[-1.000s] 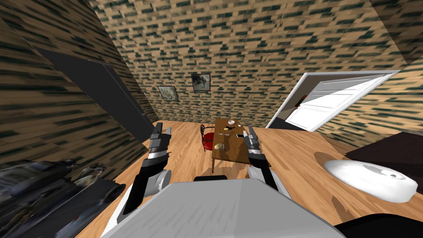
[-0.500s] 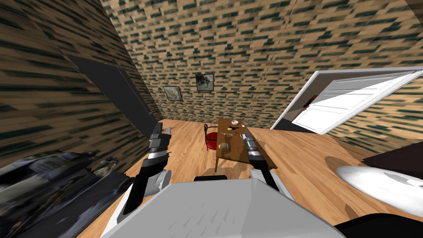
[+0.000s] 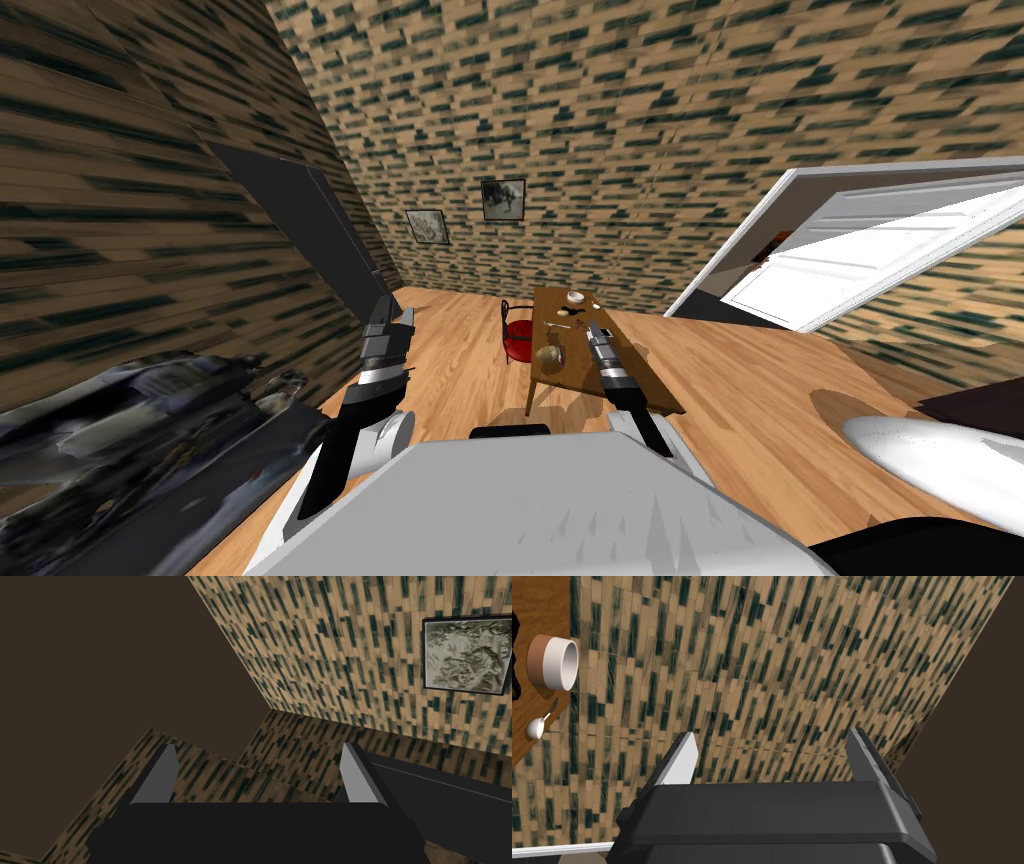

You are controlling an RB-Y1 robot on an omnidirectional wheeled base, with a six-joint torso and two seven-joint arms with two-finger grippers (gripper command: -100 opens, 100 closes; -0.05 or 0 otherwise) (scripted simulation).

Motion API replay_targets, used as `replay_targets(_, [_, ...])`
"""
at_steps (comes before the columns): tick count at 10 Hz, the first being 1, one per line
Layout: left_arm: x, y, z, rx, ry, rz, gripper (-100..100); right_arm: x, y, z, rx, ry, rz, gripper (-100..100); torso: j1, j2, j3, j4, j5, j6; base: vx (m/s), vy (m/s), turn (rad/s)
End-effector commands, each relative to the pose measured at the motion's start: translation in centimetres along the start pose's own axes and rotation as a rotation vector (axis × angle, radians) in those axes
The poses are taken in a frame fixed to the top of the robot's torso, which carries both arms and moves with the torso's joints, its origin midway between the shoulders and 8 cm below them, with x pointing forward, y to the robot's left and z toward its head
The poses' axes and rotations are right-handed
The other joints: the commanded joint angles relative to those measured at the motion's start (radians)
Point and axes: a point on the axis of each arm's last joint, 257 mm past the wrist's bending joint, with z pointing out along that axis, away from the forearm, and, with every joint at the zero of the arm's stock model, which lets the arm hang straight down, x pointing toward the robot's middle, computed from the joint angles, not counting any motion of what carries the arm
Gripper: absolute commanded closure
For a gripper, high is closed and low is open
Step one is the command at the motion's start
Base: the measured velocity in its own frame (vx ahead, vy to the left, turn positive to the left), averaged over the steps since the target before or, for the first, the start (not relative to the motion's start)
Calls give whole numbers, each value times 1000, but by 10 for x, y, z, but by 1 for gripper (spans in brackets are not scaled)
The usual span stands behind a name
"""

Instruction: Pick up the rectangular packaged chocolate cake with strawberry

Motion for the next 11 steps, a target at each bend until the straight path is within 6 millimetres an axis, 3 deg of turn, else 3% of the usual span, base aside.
replay_targets(1, [0,0,0,0,0,0,0,6,-29,-7,65,29,-60,-100,0,0,0,0,0,0,-21,107,118])
replay_targets(2, [0,0,0,0,0,0,0,6,-29,-7,66,29,-60,-100,1,1,0,0,0,0,-10,90,34])
replay_targets(6, [0,0,0,0,0,0,0,12,-106,-29,239,122,-237,-100,4,1,0,0,1,0,-8,137,122])
replay_targets(11, [0,0,0,0,0,0,0,13,-159,-51,355,185,-334,-100,-1,0,0,0,0,0,10,79,47])
